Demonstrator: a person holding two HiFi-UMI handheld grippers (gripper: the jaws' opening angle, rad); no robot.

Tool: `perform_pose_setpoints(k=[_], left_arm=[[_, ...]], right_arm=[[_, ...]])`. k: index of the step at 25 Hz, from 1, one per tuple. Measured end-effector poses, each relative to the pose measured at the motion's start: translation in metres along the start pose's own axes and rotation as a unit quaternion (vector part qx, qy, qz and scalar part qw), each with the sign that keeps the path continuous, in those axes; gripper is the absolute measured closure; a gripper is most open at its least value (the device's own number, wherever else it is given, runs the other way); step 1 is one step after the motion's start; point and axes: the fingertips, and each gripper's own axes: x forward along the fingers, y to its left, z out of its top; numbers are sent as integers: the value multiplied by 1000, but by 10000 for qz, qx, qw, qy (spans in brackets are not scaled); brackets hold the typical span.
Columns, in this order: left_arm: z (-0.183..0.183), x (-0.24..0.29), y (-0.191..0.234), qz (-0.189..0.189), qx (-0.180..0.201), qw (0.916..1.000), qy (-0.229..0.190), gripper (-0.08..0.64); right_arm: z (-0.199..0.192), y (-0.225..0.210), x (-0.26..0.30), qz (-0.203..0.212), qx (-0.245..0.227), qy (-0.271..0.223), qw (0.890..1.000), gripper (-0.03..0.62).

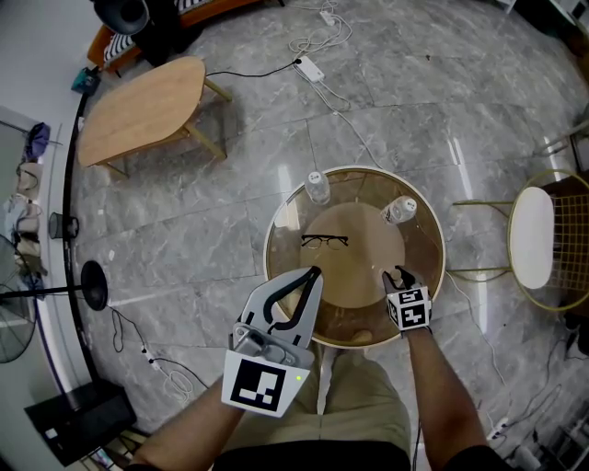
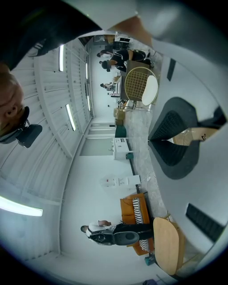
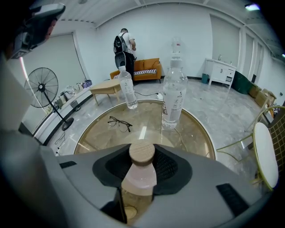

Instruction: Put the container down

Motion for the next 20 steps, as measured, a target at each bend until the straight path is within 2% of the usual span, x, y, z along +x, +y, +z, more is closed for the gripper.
perform_pose_setpoints(k=[20], left_arm=[[-14, -2, -2, -64, -50, 9999, 82, 545]], right_arm=[[-27, 6, 15, 5, -117, 288, 9995, 441]])
